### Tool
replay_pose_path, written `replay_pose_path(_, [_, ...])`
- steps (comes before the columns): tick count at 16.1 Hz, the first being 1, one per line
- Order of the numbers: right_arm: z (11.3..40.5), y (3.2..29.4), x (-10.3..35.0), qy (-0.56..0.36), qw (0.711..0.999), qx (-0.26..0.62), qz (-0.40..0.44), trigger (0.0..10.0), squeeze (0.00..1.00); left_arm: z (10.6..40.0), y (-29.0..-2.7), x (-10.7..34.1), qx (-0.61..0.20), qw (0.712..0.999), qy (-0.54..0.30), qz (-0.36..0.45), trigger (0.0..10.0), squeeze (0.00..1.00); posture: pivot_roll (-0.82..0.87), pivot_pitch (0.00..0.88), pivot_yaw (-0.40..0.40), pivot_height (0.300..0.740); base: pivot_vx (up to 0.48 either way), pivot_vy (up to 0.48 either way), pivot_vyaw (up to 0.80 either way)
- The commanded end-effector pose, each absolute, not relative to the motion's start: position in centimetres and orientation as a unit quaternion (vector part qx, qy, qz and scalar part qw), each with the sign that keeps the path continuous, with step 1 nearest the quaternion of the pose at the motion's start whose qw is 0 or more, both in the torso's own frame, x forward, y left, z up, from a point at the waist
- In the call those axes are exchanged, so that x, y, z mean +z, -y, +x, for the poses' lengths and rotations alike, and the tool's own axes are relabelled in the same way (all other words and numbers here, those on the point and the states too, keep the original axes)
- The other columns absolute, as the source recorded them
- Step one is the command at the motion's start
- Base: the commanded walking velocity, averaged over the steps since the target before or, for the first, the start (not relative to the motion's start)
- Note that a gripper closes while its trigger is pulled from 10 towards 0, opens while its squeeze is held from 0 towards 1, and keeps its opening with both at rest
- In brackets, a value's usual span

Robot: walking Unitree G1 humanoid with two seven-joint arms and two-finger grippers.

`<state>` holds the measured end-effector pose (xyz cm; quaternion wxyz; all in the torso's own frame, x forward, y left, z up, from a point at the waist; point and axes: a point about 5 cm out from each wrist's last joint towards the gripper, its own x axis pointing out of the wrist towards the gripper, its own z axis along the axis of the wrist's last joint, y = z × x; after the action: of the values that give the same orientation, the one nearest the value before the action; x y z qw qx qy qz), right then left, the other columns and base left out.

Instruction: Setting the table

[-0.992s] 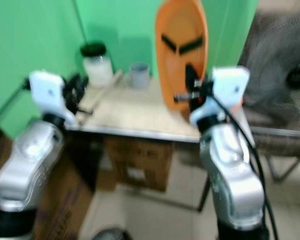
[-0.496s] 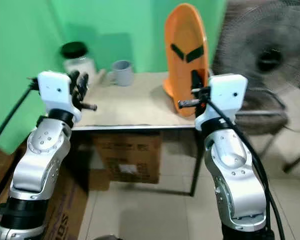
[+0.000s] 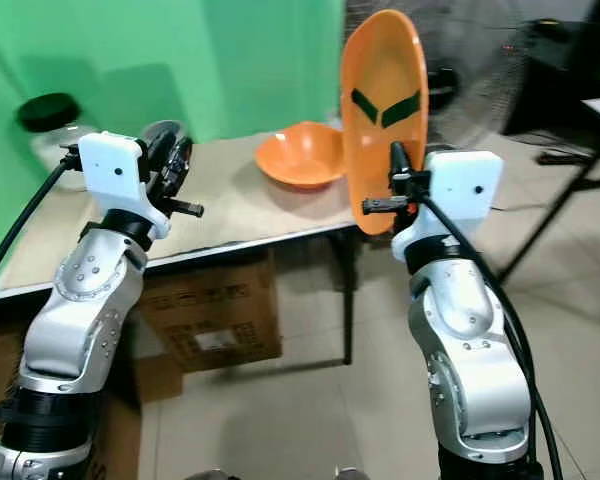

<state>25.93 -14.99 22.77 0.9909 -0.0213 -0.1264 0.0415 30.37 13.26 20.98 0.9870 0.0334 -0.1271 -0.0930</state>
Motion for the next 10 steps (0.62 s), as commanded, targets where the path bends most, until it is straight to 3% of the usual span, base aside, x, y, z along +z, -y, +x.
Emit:
replay_pose_path(1, [25.5,14.6,23.4,0.145,0.988,0.050,-0.032,10.0,0.00,30.4,-14.0,20.5,-0.079,0.990,0.114,0.039,10.0,0.00,-0.03,0.000,0.098,0.740,0.000,0.000,-0.80])
replay_pose_path(10, [26.4,14.5,22.0,0.107,0.990,0.057,-0.066,10.0,0.00,29.0,-15.2,19.2,-0.053,0.991,0.102,0.065,10.0,0.00,0.02,0.000,0.042,0.740,0.000,0.000,-0.80])
